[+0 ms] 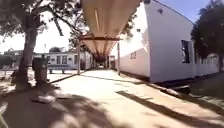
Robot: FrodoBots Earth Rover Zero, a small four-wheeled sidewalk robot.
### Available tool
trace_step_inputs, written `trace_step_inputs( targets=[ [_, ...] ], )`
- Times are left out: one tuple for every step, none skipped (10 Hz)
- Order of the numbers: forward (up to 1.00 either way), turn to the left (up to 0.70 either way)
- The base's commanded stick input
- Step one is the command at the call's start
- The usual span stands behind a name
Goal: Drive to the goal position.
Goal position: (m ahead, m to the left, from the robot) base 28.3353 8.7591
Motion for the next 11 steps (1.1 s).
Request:
trace_step_inputs(
  targets=[
    [0.7, 0.0],
    [0.7, 0.0],
    [0.7, 0.0],
    [0.7, 0.0],
    [0.7, 0.0],
    [0.7, 0.35],
    [0.7, 0.35],
    [0.7, 0.35],
    [0.7, 0.35],
    [0.7, 0.35],
    [0.7, 0.35]
  ],
)
